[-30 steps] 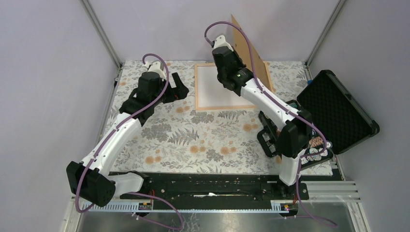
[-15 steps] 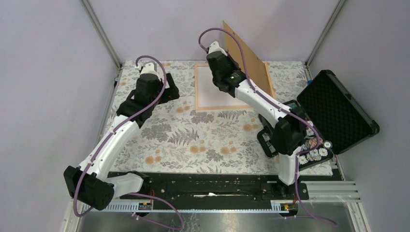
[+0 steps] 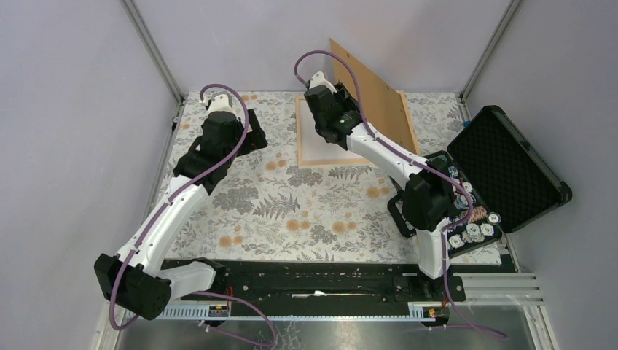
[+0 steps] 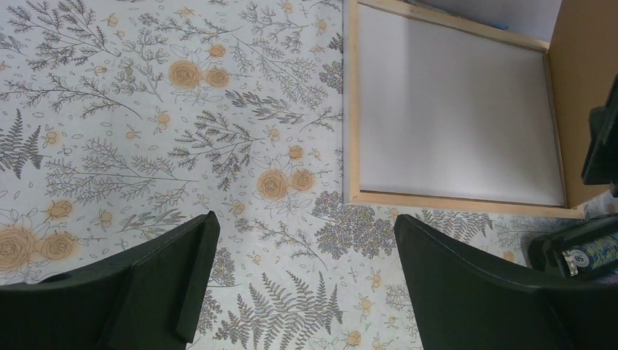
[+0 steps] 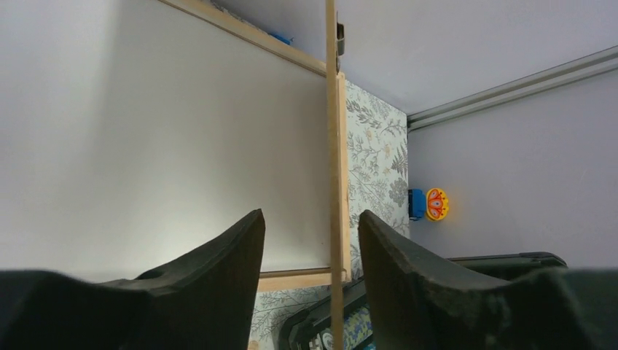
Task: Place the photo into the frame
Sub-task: Turn over the photo frame item on the photo frame.
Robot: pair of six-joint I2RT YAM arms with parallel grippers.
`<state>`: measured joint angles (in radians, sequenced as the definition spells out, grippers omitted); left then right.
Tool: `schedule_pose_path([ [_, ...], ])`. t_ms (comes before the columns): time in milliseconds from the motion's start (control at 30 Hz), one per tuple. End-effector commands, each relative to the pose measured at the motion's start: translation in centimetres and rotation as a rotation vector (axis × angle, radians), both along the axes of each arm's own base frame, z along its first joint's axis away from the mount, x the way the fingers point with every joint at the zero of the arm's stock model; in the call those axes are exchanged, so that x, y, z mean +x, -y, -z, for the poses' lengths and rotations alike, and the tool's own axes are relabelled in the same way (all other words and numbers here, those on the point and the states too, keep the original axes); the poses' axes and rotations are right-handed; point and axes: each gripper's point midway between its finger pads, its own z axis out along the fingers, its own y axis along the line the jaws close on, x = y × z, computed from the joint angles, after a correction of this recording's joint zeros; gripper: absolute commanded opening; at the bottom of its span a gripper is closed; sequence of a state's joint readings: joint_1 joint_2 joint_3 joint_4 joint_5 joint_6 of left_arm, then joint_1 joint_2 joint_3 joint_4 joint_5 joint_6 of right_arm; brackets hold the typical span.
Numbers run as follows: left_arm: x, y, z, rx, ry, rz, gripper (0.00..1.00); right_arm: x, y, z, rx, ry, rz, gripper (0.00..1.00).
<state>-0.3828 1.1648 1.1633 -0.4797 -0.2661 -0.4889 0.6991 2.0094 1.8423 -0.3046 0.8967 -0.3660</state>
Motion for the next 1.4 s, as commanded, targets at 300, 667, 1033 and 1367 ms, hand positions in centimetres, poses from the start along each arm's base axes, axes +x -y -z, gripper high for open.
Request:
schedule_pose_path([
  [300,0.5,-1.1,-3.1,-0.031,0.09,-0.024,0.99,-2.4,-3.3,3.4,0.207,-0.11,-0.1,1.0],
  [667,1.2,-2.0,-2.3,-0.052,0.076,-0.041,0.99,-4.3,-9.0,4.4,0.541,-0.248,-0.233,1.0],
  [1033,1.3,-1.8,-2.0,-0.07,0.07,-0.022,0.99,-5.4,-13.0,3.8,0.758,-0.303,-0.334,1.0],
  [1367,1.2,-1.4,-2.0,-0.084,0.076,-0.003,0.99,-1.7,-14.8,8.4,1.087,-0.45,-0.26,0.9],
])
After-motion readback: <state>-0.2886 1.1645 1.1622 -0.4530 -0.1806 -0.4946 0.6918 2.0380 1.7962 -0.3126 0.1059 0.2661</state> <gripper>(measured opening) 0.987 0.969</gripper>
